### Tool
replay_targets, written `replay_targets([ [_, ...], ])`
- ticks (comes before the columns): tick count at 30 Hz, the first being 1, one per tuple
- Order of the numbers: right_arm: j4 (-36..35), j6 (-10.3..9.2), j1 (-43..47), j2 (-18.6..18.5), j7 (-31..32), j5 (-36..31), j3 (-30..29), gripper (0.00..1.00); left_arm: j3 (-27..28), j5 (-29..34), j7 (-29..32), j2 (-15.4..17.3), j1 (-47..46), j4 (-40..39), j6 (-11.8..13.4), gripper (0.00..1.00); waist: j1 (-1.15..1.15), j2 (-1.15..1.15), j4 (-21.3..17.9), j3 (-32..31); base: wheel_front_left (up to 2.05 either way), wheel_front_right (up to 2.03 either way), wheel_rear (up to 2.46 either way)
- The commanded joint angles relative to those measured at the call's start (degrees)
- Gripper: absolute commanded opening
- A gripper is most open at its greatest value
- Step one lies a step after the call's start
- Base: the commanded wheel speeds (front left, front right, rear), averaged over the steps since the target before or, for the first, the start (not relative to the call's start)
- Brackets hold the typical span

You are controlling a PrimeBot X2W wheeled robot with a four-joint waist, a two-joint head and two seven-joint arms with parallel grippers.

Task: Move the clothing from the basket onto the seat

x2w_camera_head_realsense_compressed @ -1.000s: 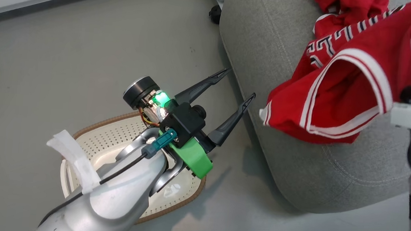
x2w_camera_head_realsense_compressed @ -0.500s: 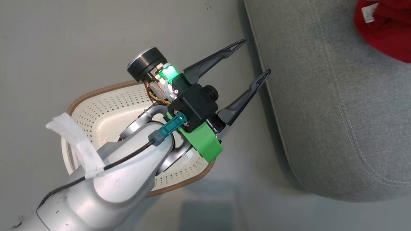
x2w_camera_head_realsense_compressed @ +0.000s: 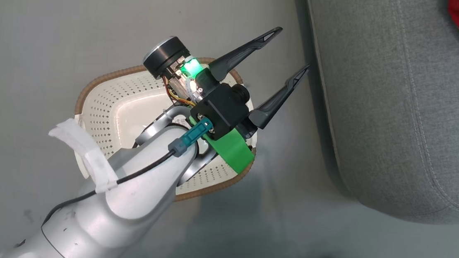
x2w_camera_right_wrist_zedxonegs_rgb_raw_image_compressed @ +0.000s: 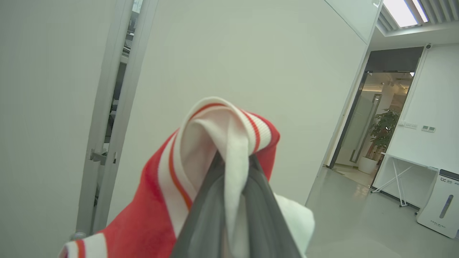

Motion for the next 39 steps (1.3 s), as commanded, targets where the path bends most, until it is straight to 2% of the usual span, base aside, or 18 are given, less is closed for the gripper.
replay_targets([
  [1,1.3,-0.06,1.5,0.3,-0.1,-0.5,0.0,0.0,0.3,0.6,0.0,0.2,-0.9,-0.3,-0.1,1.0,0.0,0.0,0.3,0.9,0.0,0.0,0.0],
  [7,5.1,-0.06,6.1,3.5,-0.1,0.2,-0.9,0.0,0.5,0.9,0.0,0.0,-1.2,-0.5,-0.1,1.0,0.0,0.0,0.8,2.1,0.0,0.0,0.0],
  [17,6.4,-0.06,15.0,10.1,-0.1,-0.2,-1.3,0.0,1.2,1.4,0.0,0.0,-0.9,-0.5,-0.2,1.0,0.0,0.0,1.2,2.2,0.0,0.0,0.0],
  [22,6.6,-0.06,16.9,11.5,-0.1,-0.7,-1.4,0.0,1.8,1.5,0.0,0.1,0.0,-0.7,-0.2,1.0,0.0,0.0,1.2,1.6,0.0,0.0,0.0],
  [23,6.5,-0.06,17.1,11.7,-0.1,-0.8,-1.4,0.08,2.0,1.5,0.0,0.1,0.2,-0.7,-0.2,1.0,0.0,0.0,1.2,1.4,0.0,0.0,0.0],
  [24,6.3,-0.06,17.5,12.0,-0.1,-0.9,-1.6,0.47,2.2,1.6,0.0,0.2,0.5,-0.7,-0.1,1.0,0.0,0.0,1.1,1.0,0.0,0.0,0.0],
  [25,6.1,-0.06,18.2,12.3,-0.1,-1.0,-1.7,1.0,2.4,1.6,0.0,0.2,0.8,-0.7,0.0,1.0,0.0,0.0,1.0,0.5,0.0,0.0,0.0],
  [31,3.7,-0.06,23.7,14.0,-0.1,-1.4,-2.1,1.0,4.0,0.9,0.0,0.4,3.4,-0.9,0.5,1.0,0.0,0.0,0.5,-3.6,0.0,0.0,0.0],
  [39,-3.2,-0.06,35.0,16.4,-0.1,-1.7,-1.7,1.0,8.6,-0.7,0.0,0.9,10.8,-1.8,1.7,1.0,0.0,0.0,1.0,-11.5,0.0,0.0,0.0],
])
